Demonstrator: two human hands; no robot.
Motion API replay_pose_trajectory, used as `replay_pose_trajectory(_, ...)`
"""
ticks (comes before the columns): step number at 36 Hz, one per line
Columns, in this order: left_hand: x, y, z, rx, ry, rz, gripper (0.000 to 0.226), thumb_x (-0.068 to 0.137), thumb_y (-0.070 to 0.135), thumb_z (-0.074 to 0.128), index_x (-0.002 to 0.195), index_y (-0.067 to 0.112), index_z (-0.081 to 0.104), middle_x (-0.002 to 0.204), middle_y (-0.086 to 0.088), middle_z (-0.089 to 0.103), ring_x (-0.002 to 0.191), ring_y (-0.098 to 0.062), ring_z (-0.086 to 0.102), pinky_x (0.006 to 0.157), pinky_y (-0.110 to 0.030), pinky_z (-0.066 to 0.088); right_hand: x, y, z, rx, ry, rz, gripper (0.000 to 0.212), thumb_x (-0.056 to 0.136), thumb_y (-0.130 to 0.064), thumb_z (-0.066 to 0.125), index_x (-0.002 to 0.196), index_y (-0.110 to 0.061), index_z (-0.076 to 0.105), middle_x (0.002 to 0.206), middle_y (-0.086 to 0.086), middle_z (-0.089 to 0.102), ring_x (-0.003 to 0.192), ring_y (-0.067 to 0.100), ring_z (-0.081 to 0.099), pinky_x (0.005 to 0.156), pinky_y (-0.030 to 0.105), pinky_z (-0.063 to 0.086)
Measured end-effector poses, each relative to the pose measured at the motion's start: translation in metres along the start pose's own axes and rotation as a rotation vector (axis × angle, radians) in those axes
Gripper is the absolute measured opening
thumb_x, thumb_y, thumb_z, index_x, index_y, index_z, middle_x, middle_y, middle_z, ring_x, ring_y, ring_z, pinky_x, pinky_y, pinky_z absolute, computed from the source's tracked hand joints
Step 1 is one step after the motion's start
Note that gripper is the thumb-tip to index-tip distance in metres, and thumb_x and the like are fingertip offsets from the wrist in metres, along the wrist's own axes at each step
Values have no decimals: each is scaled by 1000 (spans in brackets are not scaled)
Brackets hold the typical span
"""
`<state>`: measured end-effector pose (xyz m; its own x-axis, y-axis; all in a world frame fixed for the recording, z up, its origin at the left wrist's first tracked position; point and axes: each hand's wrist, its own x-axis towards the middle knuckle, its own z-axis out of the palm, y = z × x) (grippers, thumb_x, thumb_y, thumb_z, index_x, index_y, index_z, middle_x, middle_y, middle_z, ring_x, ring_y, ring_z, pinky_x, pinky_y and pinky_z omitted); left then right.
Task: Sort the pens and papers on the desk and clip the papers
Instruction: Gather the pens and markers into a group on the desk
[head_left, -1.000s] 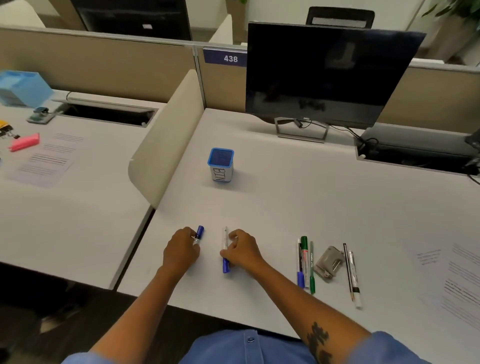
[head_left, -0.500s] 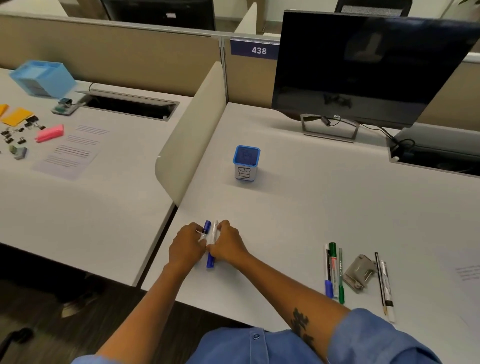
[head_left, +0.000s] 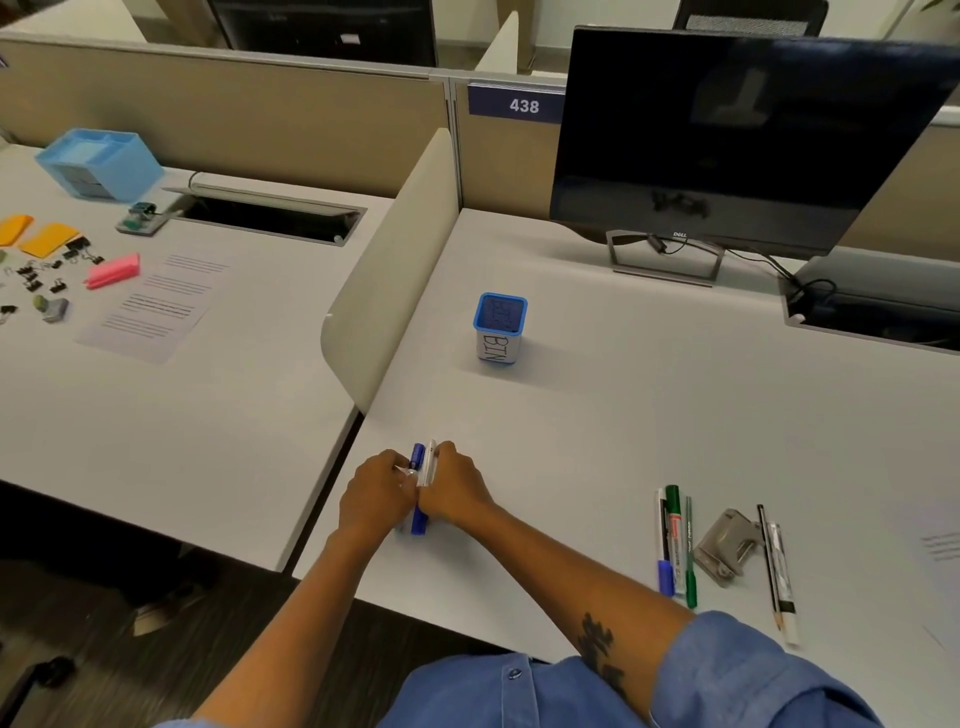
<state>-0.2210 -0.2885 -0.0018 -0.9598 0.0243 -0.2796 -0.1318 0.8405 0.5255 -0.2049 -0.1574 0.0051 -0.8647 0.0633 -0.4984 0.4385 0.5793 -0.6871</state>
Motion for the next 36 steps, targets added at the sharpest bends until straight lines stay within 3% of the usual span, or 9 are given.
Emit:
replay_pose_trajectory(4,-3,2,0,9,-4,-16,23,97,23,62,118,18,67,106,2,73,87,-16,68,70,-29,51,-1,4,-2,0,-18,-12,59,83,-20,80,131,-12,48,121,10,65,96,23,64,81,34,58)
replay_pose_trajectory(8,-6,6,0,17,-5,-23,25,99,24,62,121,15,66,110,-1,73,88,-15,66,69,-26,47,-4,8,-4,-16,-14,-18,58,86,-22,79,134,-12,48,125,10,65,103,26,66,75,29,52)
replay_pose_trajectory(12,-9,8,0,15,-3,-35,25,99,23,61,122,14,66,109,-2,73,86,-14,65,71,-27,47,-5,14,-6,-23,-15,-18,54,86,-23,80,129,-13,49,124,9,65,93,19,60,72,28,49)
replay_pose_trajectory(15,-10,8,3,11,0,-47,27,99,26,63,123,15,65,111,-2,73,87,-14,66,74,-29,52,-7,20,-8,-28,-6,-21,56,88,-26,80,132,-14,48,127,9,64,102,23,64,74,27,49)
replay_pose_trajectory(21,-13,12,10,-22,48,-71,47,97,35,69,137,14,57,131,-8,66,115,-25,67,92,-38,56,-12,37,-15,-37,26,-33,63,92,-28,75,144,-14,43,136,9,61,96,17,59,78,26,49)
replay_pose_trajectory(24,-19,24,15,6,129,-69,56,94,34,73,142,12,55,142,-13,57,128,-31,58,99,-45,54,-18,51,-27,-42,40,-64,68,92,-30,73,150,-15,41,139,8,61,114,25,65,88,28,52)
replay_pose_trajectory(27,-28,44,25,48,232,-21,59,90,34,76,141,13,55,145,-14,52,131,-36,52,98,-51,53,-28,69,-48,-44,71,-94,62,93,-30,71,148,-16,46,129,7,66,114,25,66,99,35,56)
replay_pose_trajectory(30,-37,68,43,46,279,56,59,88,34,78,139,15,56,144,-13,53,131,-37,52,98,-54,52,-41,92,-75,-58,140,-125,50,94,-26,68,141,-17,54,124,7,67,109,23,67,97,36,57)
replay_pose_trajectory(36,-63,124,97,-45,168,180,56,91,40,75,140,18,56,145,-6,57,135,-28,54,111,-46,45,-69,141,-138,-44,298,-141,33,94,-22,70,127,-16,65,113,1,66,100,18,65,90,33,57)
